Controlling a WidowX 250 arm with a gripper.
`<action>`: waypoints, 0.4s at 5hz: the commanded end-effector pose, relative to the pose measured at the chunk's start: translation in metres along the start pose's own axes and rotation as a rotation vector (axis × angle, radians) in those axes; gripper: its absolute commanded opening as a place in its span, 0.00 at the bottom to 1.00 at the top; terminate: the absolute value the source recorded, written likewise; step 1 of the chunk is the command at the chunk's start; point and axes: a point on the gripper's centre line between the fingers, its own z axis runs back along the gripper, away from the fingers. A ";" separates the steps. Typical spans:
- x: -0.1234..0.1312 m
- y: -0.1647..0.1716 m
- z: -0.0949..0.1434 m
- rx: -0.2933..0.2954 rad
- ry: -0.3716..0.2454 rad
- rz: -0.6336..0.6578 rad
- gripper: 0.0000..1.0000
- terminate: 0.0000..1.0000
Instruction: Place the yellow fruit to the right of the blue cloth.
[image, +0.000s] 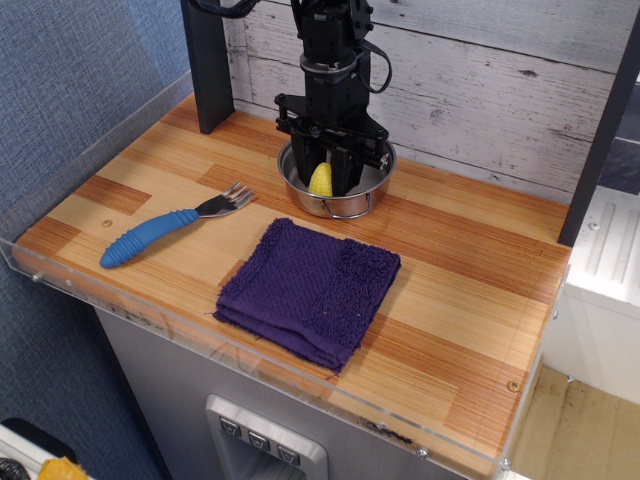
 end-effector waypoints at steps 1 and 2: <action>0.003 0.013 0.061 0.025 -0.134 0.032 0.00 0.00; -0.001 0.013 0.088 0.027 -0.187 0.041 0.00 0.00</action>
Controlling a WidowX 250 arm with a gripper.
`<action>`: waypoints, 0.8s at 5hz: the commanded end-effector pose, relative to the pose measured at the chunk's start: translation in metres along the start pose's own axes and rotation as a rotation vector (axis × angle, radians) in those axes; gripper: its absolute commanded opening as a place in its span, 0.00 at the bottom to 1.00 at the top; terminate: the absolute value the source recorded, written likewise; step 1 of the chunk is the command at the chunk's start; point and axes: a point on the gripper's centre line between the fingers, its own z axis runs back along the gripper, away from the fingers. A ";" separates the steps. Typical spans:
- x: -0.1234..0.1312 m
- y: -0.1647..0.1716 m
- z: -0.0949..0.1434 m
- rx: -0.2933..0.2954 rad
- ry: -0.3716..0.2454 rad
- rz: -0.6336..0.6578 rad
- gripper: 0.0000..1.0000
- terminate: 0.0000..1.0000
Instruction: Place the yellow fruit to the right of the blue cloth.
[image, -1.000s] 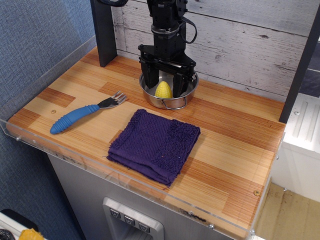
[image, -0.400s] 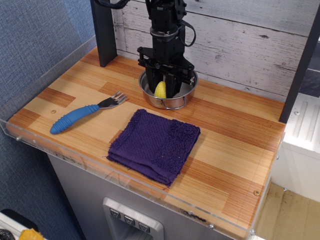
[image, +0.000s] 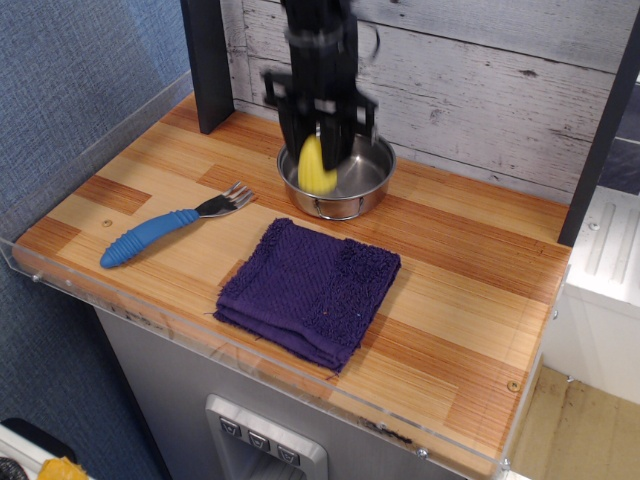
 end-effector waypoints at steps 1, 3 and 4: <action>-0.003 -0.004 0.069 0.015 -0.144 0.010 0.00 0.00; -0.037 -0.056 0.069 -0.025 -0.123 -0.075 0.00 0.00; -0.056 -0.083 0.063 -0.042 -0.108 -0.122 0.00 0.00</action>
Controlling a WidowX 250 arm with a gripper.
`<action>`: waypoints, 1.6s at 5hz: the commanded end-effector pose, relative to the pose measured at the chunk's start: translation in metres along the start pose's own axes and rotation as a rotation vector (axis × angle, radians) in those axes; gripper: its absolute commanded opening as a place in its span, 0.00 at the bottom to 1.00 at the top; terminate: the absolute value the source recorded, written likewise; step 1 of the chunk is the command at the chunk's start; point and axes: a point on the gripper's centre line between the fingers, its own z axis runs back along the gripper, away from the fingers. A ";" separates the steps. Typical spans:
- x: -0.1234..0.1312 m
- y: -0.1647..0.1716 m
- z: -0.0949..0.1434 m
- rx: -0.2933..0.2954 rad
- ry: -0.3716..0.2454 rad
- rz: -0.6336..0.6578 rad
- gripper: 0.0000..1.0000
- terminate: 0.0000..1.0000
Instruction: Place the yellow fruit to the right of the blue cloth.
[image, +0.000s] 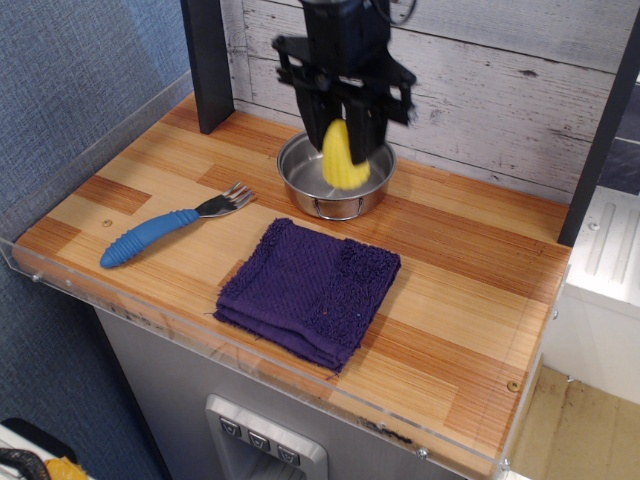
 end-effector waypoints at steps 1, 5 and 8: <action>-0.026 -0.051 0.003 -0.014 -0.026 -0.107 0.00 0.00; -0.010 -0.100 -0.092 -0.003 0.034 -0.163 0.00 0.00; -0.002 -0.089 -0.068 -0.052 0.022 -0.135 1.00 0.00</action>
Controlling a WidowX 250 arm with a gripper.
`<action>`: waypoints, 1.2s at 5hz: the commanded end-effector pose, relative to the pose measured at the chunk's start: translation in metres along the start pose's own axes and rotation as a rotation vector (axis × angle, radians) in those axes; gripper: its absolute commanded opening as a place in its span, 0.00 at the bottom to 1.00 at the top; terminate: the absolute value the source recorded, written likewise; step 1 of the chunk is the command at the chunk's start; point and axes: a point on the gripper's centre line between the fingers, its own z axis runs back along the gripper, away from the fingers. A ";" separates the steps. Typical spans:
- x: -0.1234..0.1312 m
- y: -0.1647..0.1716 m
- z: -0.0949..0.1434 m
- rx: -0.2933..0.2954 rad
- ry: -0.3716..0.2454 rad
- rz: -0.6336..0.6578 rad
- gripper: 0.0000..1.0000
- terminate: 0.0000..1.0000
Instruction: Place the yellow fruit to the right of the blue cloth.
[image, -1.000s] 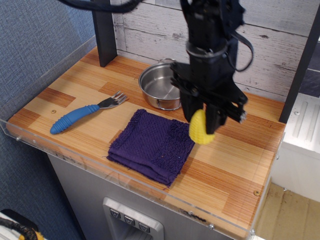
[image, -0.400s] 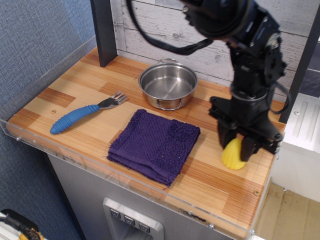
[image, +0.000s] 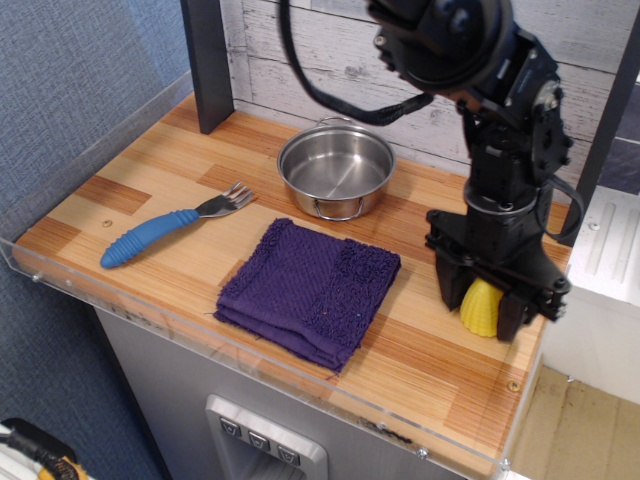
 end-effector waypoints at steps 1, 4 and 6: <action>0.003 0.020 0.065 -0.028 -0.105 0.023 1.00 0.00; -0.013 0.088 0.174 0.080 -0.225 0.202 1.00 0.00; -0.029 0.125 0.179 0.052 -0.131 0.289 1.00 0.00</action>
